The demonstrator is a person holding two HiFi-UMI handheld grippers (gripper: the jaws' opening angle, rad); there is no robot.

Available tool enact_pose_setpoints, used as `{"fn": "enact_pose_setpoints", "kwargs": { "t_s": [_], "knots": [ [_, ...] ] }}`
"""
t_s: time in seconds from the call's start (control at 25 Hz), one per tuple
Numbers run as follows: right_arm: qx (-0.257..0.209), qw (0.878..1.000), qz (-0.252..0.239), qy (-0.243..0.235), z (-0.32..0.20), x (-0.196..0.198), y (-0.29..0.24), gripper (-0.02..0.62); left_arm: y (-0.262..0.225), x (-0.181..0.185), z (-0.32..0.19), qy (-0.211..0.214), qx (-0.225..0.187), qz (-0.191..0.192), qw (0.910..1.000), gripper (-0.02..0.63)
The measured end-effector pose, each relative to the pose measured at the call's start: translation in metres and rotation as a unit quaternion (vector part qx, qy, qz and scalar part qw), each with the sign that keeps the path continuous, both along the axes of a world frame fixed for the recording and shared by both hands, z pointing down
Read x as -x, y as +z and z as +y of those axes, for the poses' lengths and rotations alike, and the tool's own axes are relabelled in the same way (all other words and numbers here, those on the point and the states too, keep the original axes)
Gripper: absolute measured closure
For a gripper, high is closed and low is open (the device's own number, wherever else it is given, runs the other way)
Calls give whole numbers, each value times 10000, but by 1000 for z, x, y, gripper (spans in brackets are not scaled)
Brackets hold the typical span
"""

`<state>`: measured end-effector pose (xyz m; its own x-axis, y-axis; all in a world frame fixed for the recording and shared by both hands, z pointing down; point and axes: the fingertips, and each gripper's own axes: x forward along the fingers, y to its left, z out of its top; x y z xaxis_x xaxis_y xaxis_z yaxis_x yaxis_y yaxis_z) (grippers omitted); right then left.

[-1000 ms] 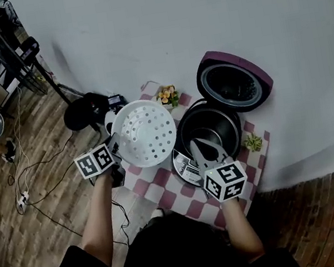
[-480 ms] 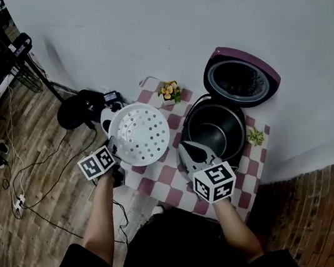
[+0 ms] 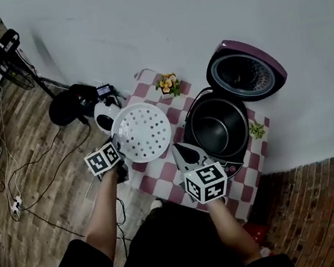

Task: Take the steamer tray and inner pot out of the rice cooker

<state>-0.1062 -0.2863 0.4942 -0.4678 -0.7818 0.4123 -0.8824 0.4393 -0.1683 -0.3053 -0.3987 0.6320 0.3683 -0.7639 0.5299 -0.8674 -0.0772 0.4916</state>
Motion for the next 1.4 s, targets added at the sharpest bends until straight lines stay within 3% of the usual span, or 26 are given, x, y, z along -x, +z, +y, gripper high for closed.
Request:
{"fn": "enact_pose_setpoints", "kwargs": {
  "t_s": [0.32,0.8,1.4],
  "knots": [
    [399,9992,3,73,-8,30,27,594,33,-7,-11,149,237,142,9995,580],
    [989,9946,-308,4,-8,68,75,594,70,-16,-15,242,495,852,9948,574],
    [1173,9917,-494,197,-19,66,92,594,95,-20,-20,107,632,1333,9890,554]
  ]
}}
